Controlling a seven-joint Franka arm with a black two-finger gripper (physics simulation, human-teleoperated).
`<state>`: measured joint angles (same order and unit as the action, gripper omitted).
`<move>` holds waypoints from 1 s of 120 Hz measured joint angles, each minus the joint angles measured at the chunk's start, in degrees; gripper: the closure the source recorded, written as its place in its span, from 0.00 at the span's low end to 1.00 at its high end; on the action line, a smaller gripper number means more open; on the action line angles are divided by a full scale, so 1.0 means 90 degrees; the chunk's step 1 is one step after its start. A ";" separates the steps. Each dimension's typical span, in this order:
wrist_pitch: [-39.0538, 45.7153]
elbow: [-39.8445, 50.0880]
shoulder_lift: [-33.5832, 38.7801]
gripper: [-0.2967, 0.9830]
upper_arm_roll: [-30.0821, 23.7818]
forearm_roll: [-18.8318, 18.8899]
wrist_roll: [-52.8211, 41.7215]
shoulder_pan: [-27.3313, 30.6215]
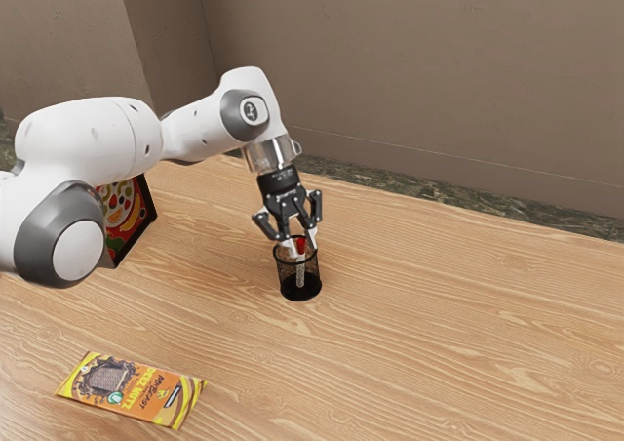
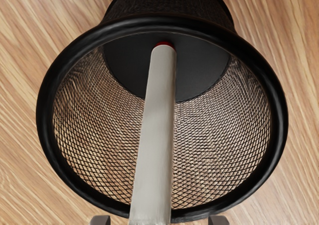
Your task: Take the marker out of the pen holder and place it to the left of the pen holder.
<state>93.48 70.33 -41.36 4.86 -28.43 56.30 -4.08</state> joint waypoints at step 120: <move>-0.0186 0.0110 0.1322 0.84 0.0047 0.0198 -0.0218 0.0004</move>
<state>91.81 71.33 -29.45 5.28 -26.65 54.34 -4.04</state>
